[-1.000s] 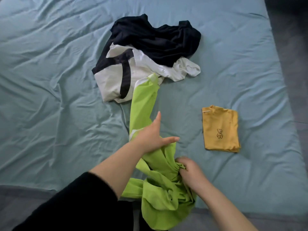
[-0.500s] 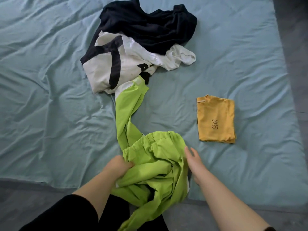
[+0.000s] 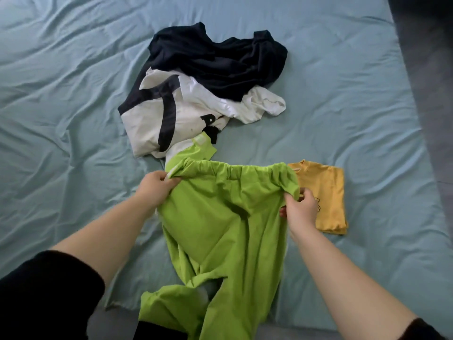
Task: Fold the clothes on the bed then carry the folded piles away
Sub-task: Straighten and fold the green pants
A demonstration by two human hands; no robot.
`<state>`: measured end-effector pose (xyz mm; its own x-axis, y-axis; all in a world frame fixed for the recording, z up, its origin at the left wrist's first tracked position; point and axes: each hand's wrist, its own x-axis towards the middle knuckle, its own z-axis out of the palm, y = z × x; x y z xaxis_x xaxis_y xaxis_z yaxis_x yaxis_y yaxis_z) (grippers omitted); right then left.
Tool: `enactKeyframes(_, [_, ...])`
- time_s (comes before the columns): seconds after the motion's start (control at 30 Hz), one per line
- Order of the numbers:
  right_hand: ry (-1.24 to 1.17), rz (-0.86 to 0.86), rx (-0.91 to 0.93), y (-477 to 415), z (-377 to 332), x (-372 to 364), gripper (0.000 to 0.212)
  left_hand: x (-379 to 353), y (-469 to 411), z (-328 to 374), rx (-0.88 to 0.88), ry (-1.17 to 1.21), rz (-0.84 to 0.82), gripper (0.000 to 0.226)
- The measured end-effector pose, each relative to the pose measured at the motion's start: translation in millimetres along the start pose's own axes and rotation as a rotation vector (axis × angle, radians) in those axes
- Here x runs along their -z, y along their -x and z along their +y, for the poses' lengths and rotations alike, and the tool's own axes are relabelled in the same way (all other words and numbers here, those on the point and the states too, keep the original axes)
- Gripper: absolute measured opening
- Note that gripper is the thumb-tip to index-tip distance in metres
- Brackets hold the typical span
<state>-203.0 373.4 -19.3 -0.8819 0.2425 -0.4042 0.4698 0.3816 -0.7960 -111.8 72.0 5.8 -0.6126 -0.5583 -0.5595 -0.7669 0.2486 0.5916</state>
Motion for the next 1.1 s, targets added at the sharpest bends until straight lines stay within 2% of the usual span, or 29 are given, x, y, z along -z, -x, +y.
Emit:
enactKeyframes(0.07, [-0.051, -0.012, -0.001, -16, -21, -9, 0.014, 7, -17, 18, -0.016, 0.047, -0.058, 0.023])
enactKeyframes(0.17, [-0.017, -0.203, -0.062, -39, -45, -28, 0.009, 20, -41, 38, -0.129, -0.317, 0.064, 0.019])
enactKeyframes(0.23, [0.152, -0.264, -0.016, -53, -60, -41, 0.009, 27, -55, 49, -0.13, -0.409, 0.121, 0.019])
enactKeyframes(0.3, [0.282, -0.248, 0.082, -67, -79, -54, 0.015, 29, -73, 58, -0.106, -0.331, 0.143, 0.019])
enactKeyframes(0.4, [0.244, -0.23, 0.151, -88, -120, -79, 0.017, 37, -98, 81, -0.083, -0.007, 0.15, 0.016])
enactKeyframes(0.43, [0.221, -0.208, 0.171, -96, -138, -87, 0.014, 43, -107, 92, -0.105, 0.064, 0.164, 0.016])
enactKeyframes(0.5, [0.185, -0.149, 0.234, -112, -181, -103, 0.01, 60, -125, 118, -0.221, 0.042, 0.23, 0.018])
enactKeyframes(0.57, [0.141, -0.149, 0.275, -124, -223, -113, 0.017, 76, -138, 146, -0.362, -0.014, 0.227, 0.025])
enactKeyframes(0.6, [0.134, -0.185, 0.274, -128, -239, -117, 0.025, 82, -143, 157, -0.401, -0.004, 0.171, 0.038])
enactKeyframes(0.67, [0.162, -0.292, 0.232, -129, -253, -124, 0.051, 85, -149, 168, -0.367, 0.037, 0.043, 0.069])
enactKeyframes(0.7, [0.194, -0.343, 0.201, -124, -252, -127, 0.058, 84, -148, 166, -0.346, 0.054, -0.002, 0.078])
enactKeyframes(0.77, [0.286, -0.457, 0.16, -105, -233, -134, 0.055, 72, -146, 145, -0.33, 0.051, -0.05, 0.078])
enactKeyframes(0.83, [0.351, -0.654, 0.053, -79, -197, -139, 0.033, 53, -140, 108, -0.282, -0.095, -0.062, 0.059])
enactKeyframes(0.87, [0.395, -0.771, -0.058, -63, -177, -139, 0.028, 43, -134, 88, -0.26, -0.198, -0.085, 0.05])
enactKeyframes(0.93, [0.585, -0.975, -0.317, -30, -139, -137, 0.044, 23, -120, 49, -0.292, -0.448, -0.214, 0.045])
enactKeyframes(1.0, [0.745, -1.103, -0.502, -4, -103, -137, 0.066, 7, -109, 18, -0.386, -0.758, -0.334, 0.058])
enactKeyframes(1.07, [0.716, -1.094, -0.598, 17, -72, -141, 0.077, -3, -100, -2, -0.42, -1.017, -0.405, 0.075])
enactKeyframes(1.1, [0.597, -1.04, -0.613, 26, -58, -146, 0.077, -7, -97, -7, -0.404, -1.086, -0.417, 0.076])
